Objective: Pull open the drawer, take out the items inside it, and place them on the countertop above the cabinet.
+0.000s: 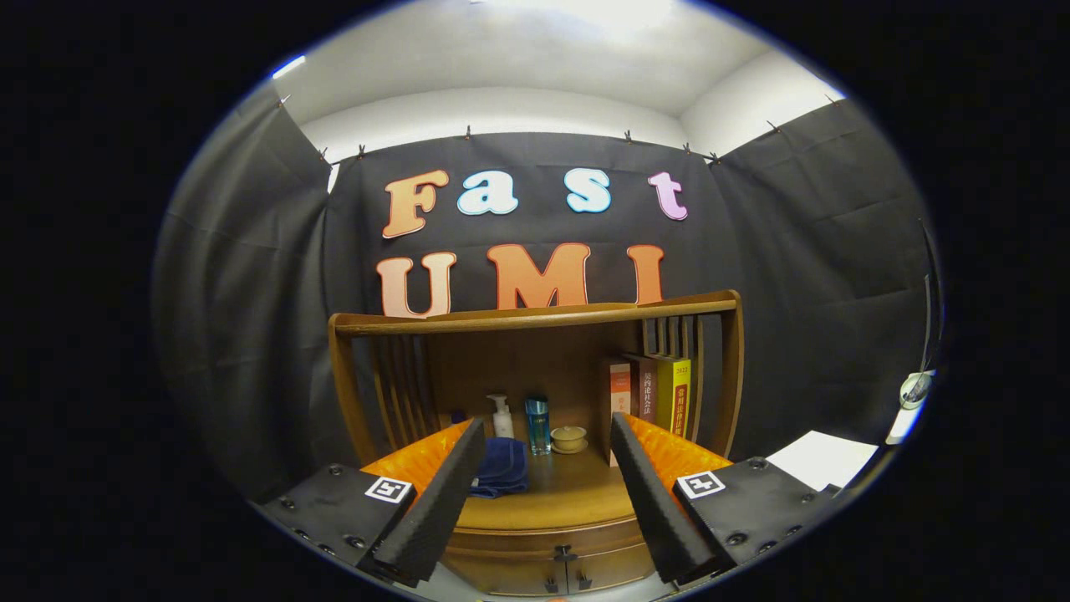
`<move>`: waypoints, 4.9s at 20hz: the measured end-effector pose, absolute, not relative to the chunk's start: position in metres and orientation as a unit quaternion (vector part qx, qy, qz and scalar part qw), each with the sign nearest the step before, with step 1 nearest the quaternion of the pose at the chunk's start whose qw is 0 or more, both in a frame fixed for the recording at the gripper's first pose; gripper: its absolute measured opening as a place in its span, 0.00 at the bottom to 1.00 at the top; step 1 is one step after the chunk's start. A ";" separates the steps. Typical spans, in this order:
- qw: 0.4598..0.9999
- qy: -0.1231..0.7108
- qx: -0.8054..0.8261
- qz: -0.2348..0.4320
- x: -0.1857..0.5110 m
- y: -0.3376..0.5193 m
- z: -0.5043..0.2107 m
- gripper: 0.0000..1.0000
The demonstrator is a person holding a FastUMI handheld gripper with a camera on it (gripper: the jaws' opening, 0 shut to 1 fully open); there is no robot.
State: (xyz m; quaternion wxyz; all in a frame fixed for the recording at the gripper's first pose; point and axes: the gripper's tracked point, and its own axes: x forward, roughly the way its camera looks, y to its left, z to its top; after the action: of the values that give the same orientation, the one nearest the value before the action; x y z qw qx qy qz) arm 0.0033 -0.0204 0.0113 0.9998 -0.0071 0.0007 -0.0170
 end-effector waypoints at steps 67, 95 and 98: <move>0.980 0.190 -0.051 -0.010 -0.014 -0.064 -0.403 0.44; 0.976 0.212 -0.042 -0.021 -0.133 -0.075 -0.389 0.44; 0.976 0.213 -0.041 -0.027 -0.140 -0.077 -0.388 0.44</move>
State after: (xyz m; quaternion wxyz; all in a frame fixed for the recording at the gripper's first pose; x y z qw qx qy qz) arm -0.1404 -0.0769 -0.3884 0.9759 -0.0409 0.2126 -0.0269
